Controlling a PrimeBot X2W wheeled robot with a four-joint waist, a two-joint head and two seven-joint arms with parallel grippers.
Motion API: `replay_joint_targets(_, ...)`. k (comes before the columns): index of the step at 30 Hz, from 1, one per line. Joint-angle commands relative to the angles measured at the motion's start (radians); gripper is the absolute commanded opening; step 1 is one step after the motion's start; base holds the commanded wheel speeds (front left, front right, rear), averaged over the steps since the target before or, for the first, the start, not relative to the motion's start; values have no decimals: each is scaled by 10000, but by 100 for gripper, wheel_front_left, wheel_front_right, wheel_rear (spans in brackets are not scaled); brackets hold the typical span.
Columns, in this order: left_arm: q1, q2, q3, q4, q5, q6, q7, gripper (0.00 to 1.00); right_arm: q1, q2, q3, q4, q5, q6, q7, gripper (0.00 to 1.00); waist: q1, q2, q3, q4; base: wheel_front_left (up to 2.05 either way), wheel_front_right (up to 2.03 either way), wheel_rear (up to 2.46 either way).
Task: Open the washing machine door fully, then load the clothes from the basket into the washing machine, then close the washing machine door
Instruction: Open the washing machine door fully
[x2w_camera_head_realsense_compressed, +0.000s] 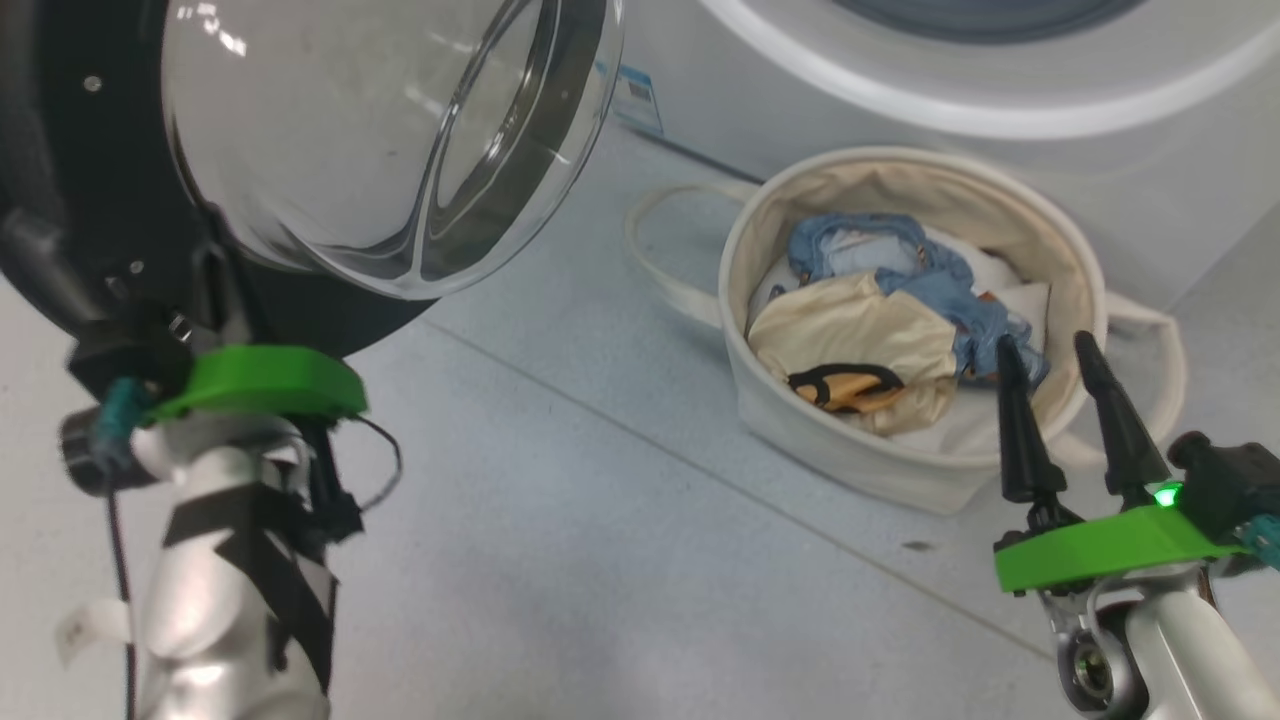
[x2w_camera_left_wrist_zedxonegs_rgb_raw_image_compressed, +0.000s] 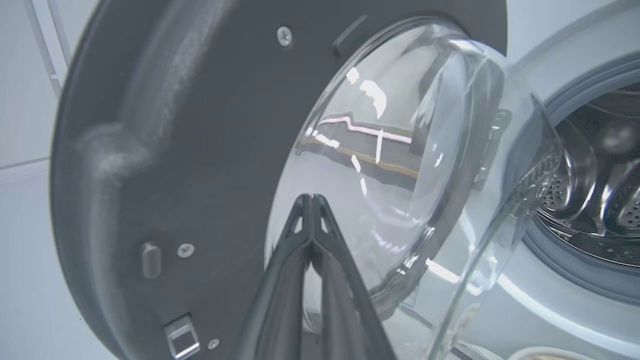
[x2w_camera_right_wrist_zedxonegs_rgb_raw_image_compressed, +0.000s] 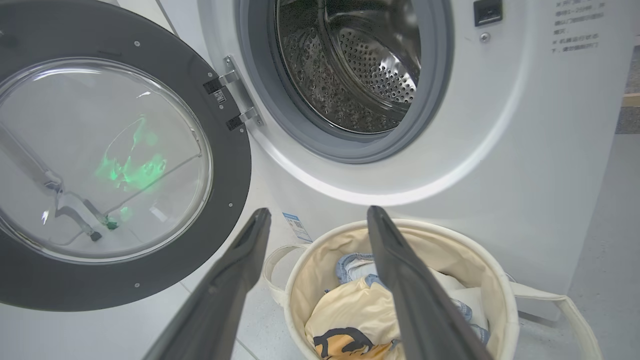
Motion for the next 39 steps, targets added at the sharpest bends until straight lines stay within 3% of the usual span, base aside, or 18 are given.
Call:
replay_joint_targets(1, 336, 404, -240, -500, -155, -49, -59, 0, 34, 308, -213, -108, 87, 73, -122, 100, -1, -1, -560, -43, 0, 0, 0)
replay_joint_targets(4, 703, 403, -1019, -813, -330, -61, -59, 0, 200, 804, -736, 35, 159, 73, -122, 100, -1, -1, -1157, -136, 0, 0, 0)
replay_joint_targets(7, 1125, 403, -1874, -1094, -479, -212, -59, 0, 472, 1306, -861, -138, 1125, 73, -122, 100, -1, -1, -1792, -311, 0, 0, 0)
replay_joint_targets(18, 2381, 402, -3787, -1383, -918, -886, -59, 0, 1524, 1929, -1863, -1211, 957, 73, -122, 100, -1, -1, -3204, -1635, 0, 0, 0)
replay_joint_targets(26, 2943, 402, -4344, -1376, -1264, -895, -59, 0, 2071, 2047, -2009, -1720, 877, 73, -122, 100, -1, -1, -3435, -3073, 0, 0, 0)
replay_joint_targets(37, 3750, 402, -4748, -1135, -1317, -617, -59, 0, 2775, 1696, -1064, -1287, -514, 73, -122, 100, -1, -1, -3846, -3971, 0, 0, 0)
replay_joint_targets(38, 3811, 402, -4695, -1212, -1306, -554, -59, 54, 2746, 1724, -1151, -1310, -586, 73, -122, 100, -1, -1, -3848, -4039, 0, 0, 0)
replay_joint_targets(39, 3856, 402, -4655, -1302, -1297, -488, -59, 100, 2740, 1762, -1250, -1326, -606, 73, -122, 100, -1, -1, -3822, -4072, 0, 0, 0)
